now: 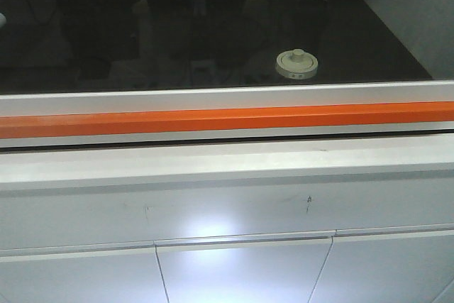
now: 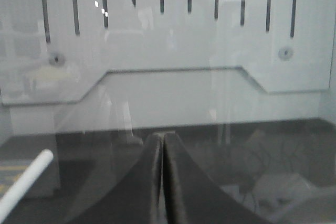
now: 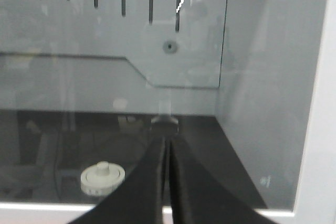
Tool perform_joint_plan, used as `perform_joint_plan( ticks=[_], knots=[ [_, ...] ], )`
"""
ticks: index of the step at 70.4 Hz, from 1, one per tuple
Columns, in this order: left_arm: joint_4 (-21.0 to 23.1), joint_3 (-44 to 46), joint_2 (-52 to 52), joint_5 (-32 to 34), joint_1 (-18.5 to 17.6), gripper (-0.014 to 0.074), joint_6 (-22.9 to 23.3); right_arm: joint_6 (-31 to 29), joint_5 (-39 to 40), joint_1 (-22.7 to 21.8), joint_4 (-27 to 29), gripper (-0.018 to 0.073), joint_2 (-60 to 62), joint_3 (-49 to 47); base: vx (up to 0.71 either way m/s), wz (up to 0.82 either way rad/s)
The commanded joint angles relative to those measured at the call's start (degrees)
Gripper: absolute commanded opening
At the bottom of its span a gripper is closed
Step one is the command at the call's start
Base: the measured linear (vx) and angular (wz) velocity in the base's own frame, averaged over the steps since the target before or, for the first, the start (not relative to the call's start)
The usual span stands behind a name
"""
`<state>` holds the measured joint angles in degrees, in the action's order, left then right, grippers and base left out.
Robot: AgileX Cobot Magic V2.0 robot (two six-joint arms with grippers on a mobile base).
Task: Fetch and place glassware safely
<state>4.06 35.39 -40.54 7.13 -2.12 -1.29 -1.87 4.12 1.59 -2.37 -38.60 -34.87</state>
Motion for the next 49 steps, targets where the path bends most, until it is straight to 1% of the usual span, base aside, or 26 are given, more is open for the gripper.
perform_joint_plan(
  ticks=[1,13,19,23,26,31,38,49],
  knots=[
    [0.5,1.9,-1.4,4.0,0.1,-0.0007,0.5,-0.1,4.7,-0.1,-0.5,-0.0001,-2.4,-1.9,0.00,0.00],
    [0.5,1.8,-1.6,1.6,0.1,-0.0007,0.4,0.0,3.6,-0.1,0.6,-0.0001,-3.1,-1.7,0.00,0.00],
    [-1.4,1.8,-1.5,0.5,0.1,-0.0007,0.4,0.0,3.2,-0.1,0.6,-0.0001,-3.1,-1.7,0.00,0.00],
    [-2.6,1.6,-1.5,-0.2,0.1,-0.0007,0.4,0.0,5.1,-0.1,0.6,-0.0001,-3.1,-0.3,0.00,0.00],
    [-2.7,0.8,-1.5,0.3,0.1,-0.0007,0.4,0.0,7.1,-0.1,0.6,-0.0001,-3.1,1.2,0.00,0.00],
    [-2.6,-1.8,-1.5,2.4,0.1,-0.0007,0.4,0.0,12.5,-0.1,0.6,-0.0001,-3.2,5.1,0.00,0.00],
    [-2.4,-6.4,-1.5,7.8,0.1,-0.0007,0.5,0.0,19.1,-0.1,0.6,-0.0001,-4.2,10.9,0.00,0.00],
    [-2.5,-14.2,-1.5,18.5,0.1,-0.0007,0.5,-0.1,23.6,-0.1,0.5,-0.0001,-5.7,16.9,0.00,0.00]
  ],
)
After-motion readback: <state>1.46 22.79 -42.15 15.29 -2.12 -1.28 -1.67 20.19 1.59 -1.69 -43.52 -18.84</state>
